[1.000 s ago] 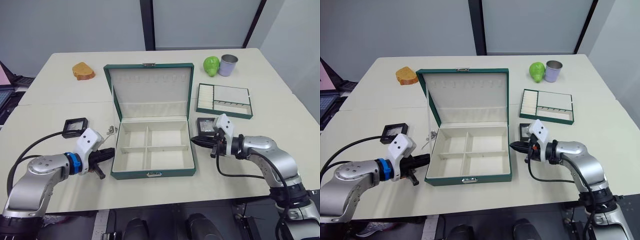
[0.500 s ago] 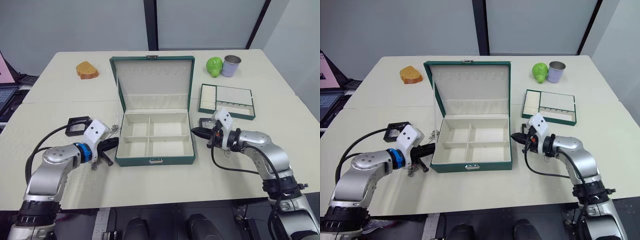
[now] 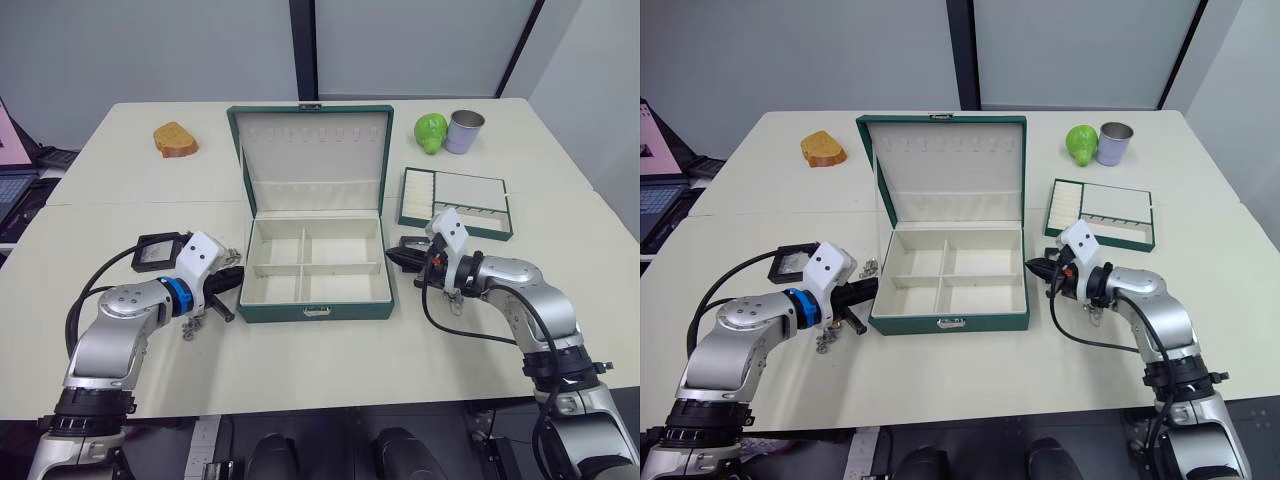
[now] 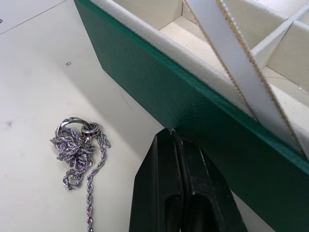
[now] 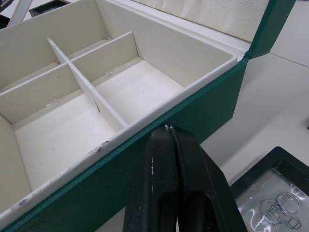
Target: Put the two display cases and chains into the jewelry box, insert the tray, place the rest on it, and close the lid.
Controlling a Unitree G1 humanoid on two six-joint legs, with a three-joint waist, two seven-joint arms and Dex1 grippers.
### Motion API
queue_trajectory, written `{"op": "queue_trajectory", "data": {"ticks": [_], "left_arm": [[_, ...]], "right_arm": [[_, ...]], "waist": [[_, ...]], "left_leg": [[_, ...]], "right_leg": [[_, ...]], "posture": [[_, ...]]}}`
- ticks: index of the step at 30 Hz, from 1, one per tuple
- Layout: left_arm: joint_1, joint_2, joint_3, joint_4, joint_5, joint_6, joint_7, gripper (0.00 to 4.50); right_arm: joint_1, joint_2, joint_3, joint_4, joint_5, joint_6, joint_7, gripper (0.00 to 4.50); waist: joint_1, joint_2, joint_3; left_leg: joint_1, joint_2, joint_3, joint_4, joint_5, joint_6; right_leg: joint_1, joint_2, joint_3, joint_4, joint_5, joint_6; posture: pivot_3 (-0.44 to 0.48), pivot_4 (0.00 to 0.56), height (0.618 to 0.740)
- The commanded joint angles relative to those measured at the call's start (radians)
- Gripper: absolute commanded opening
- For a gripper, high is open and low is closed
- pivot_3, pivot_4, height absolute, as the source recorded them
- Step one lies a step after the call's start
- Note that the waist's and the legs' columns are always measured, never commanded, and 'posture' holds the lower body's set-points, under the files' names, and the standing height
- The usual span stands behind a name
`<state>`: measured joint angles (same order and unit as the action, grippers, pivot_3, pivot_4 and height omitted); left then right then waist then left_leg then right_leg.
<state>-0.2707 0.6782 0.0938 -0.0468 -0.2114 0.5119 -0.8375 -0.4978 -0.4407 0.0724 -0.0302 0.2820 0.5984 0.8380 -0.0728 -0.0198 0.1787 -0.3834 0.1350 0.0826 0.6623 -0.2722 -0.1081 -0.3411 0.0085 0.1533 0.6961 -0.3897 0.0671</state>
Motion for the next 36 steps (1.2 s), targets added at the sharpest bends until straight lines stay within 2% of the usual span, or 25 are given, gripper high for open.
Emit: {"op": "queue_trajectory", "data": {"ticks": [1, 11, 27, 36], "left_arm": [[-0.040, -0.030, -0.034, -0.042, -0.019, -0.056, -0.011, 0.00], [-0.033, -0.022, -0.030, -0.052, -0.025, -0.046, -0.026, 0.00], [-0.040, 0.033, 0.044, -0.019, -0.059, -0.044, -0.037, 0.00], [-0.003, 0.052, 0.012, -0.047, -0.068, -0.025, -0.053, 0.00]], "right_arm": [[-0.018, 0.024, 0.035, -0.029, 0.014, -0.018, 0.012, 0.01], [-0.018, 0.009, 0.020, -0.030, 0.017, -0.021, 0.021, 0.01], [-0.001, -0.043, -0.048, -0.036, 0.065, -0.016, 0.047, 0.01], [0.003, -0.043, -0.025, -0.010, 0.052, -0.034, 0.044, 0.01]], "waist": [[0.001, 0.000, 0.000], [0.011, 0.000, 0.000], [0.014, 0.000, 0.000], [0.013, 0.000, 0.000]], "left_leg": [[0.000, 0.000, 0.000, 0.000, 0.000, 0.000], [0.000, 0.000, 0.000, 0.000, 0.000, 0.000], [-0.001, 0.000, 0.001, 0.000, 0.000, 0.000], [-0.001, 0.000, 0.001, 0.000, 0.000, 0.000]], "right_leg": [[0.000, 0.000, 0.000, 0.000, 0.000, 0.000], [-0.001, 0.000, 0.000, 0.000, 0.000, 0.000], [-0.003, 0.000, 0.000, -0.001, 0.000, 0.000], [-0.003, 0.000, 0.001, -0.001, 0.000, 0.000]], "posture": [[0.000, 0.150, 0.740], [0.000, 0.150, 0.740], [0.000, 0.150, 0.740], [0.000, 0.150, 0.740]]}}
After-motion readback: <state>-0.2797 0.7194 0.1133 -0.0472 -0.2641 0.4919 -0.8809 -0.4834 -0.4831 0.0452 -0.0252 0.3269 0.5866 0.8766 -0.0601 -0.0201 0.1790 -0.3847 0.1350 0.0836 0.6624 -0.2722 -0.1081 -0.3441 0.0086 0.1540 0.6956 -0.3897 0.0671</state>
